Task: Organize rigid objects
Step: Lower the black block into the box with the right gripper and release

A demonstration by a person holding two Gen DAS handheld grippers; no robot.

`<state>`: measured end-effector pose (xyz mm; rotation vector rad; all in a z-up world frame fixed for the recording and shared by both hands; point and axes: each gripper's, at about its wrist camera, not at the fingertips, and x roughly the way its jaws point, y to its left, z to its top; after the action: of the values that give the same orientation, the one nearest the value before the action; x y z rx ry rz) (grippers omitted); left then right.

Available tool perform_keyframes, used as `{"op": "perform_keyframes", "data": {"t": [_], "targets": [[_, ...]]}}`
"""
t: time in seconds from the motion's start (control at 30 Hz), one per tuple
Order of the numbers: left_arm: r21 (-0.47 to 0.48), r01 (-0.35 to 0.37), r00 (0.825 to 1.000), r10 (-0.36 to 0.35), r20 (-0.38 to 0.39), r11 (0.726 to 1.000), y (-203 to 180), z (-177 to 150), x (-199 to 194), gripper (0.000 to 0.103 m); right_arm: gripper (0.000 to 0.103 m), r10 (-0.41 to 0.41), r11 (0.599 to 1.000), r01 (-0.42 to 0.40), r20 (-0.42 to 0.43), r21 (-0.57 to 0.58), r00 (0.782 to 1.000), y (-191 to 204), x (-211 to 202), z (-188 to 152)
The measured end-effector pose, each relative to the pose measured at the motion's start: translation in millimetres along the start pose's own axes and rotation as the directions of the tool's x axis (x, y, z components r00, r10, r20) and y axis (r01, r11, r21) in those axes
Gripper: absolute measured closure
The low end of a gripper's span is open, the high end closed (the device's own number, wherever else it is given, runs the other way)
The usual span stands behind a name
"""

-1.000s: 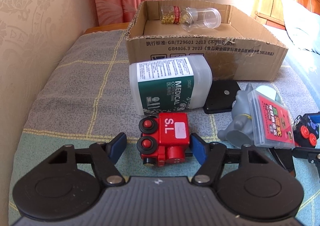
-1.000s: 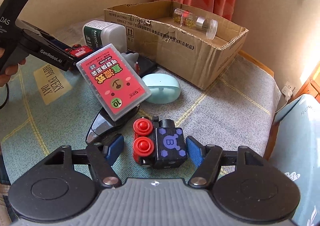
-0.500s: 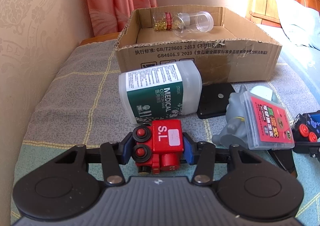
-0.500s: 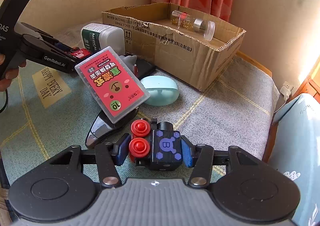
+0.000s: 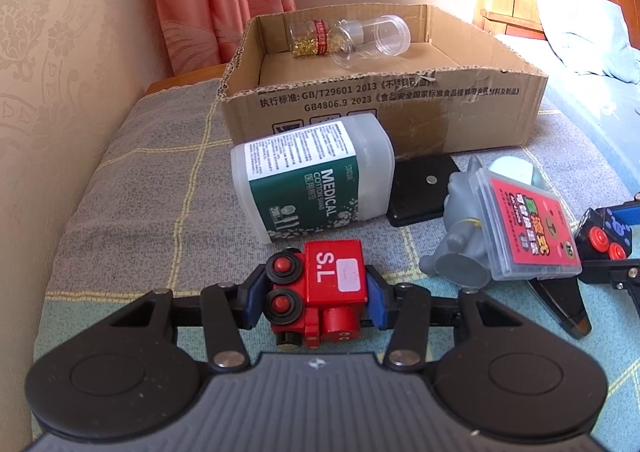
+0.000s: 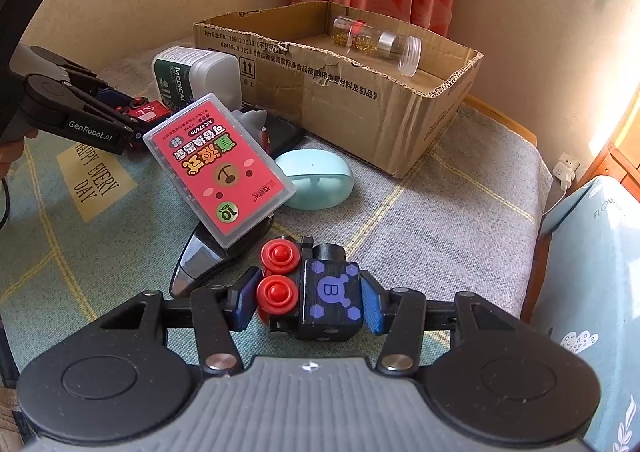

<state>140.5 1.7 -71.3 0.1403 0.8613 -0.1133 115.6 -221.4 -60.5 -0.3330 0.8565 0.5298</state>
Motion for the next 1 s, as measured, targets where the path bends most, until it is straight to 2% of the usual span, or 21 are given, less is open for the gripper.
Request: {"op": "perform_keyframes", "data": {"t": [0.23, 0.37, 0.63, 1.0], "targets": [[0.004, 0.019, 1.000, -0.019, -0.010, 1.000, 2, 2, 0, 0.054, 0.047, -0.017, 0.998, 0.017, 0.000, 0.056, 1.000, 1, 2, 1], [0.030, 0.031, 0.999, -0.030, -0.010, 0.999, 2, 2, -5, 0.054, 0.048, -0.045, 0.998, 0.045, -0.013, 0.054, 0.999, 5, 1, 2], [0.068, 0.076, 0.997, -0.075, -0.023, 0.995, 4, 5, -23, 0.055, 0.048, -0.047, 0.998, 0.048, -0.019, 0.046, 0.999, 8, -12, 6], [0.092, 0.161, 0.987, -0.159, -0.028, 0.983, 2, 20, -49, 0.055, 0.048, -0.052, 0.999, 0.052, 0.009, 0.009, 0.999, 9, -33, 24]]}}
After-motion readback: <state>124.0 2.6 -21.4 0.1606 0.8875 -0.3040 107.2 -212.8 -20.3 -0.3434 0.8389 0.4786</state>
